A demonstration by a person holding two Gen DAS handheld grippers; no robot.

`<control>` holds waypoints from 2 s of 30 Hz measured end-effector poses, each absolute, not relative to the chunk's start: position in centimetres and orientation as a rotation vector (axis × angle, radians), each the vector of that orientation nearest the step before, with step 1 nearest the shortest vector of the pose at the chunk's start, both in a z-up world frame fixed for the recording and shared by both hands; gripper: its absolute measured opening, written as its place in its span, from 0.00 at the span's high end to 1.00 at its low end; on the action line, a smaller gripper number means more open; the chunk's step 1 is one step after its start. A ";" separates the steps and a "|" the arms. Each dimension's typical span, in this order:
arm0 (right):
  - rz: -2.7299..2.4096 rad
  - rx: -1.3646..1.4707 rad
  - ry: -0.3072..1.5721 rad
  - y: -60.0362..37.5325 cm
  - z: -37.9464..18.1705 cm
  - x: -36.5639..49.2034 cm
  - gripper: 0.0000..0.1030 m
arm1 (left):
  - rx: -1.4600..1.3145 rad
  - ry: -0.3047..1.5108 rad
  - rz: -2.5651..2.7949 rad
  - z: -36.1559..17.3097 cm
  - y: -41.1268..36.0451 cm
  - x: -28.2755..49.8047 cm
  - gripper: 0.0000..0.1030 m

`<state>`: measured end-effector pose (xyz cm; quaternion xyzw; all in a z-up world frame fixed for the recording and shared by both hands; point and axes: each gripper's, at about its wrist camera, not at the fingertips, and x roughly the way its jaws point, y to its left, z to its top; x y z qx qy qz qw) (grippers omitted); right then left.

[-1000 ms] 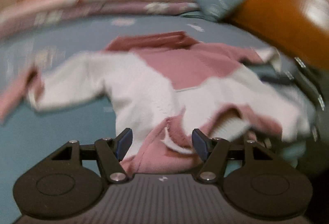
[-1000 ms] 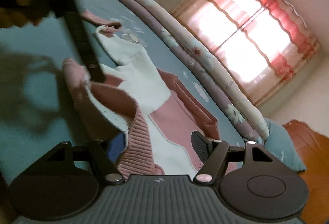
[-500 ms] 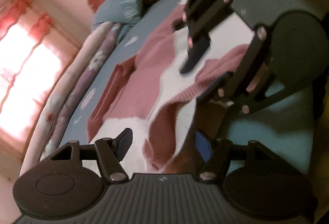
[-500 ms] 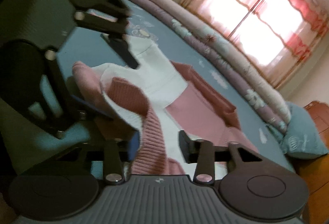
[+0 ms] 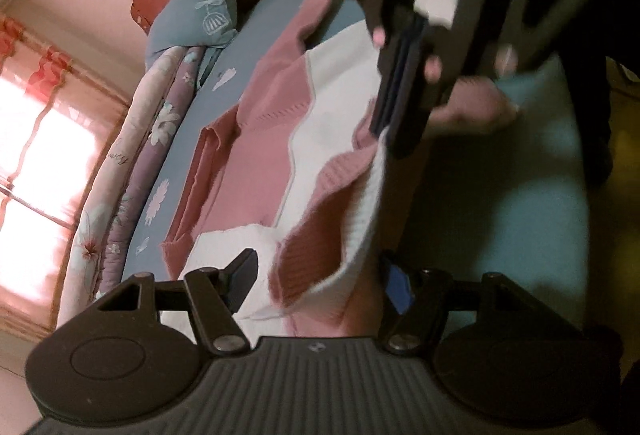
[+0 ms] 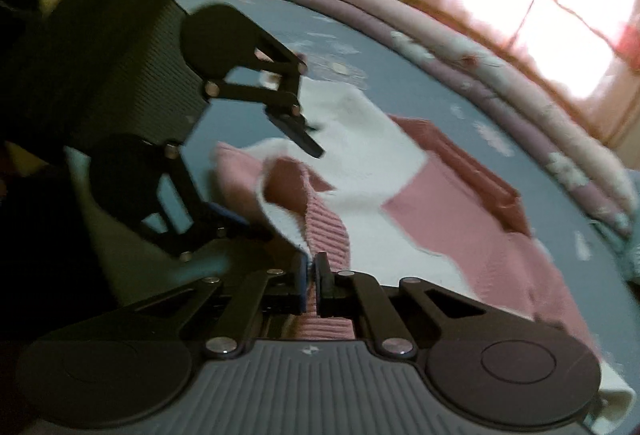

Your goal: Fold clothes

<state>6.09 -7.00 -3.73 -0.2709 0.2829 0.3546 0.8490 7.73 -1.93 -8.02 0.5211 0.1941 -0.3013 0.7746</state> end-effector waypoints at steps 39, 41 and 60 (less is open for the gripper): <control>0.665 -0.271 0.772 -13.8 -6.2 4.5 0.57 | -0.235 1.023 -0.240 -8.5 5.8 10.7 0.90; 0.650 -0.265 0.773 -14.3 -6.2 4.4 0.57 | -0.226 1.008 -0.218 -8.0 6.0 10.4 0.94; 0.376 -0.074 0.860 -23.6 -8.3 7.0 0.49 | -0.415 0.994 -0.104 -7.2 13.2 5.0 0.77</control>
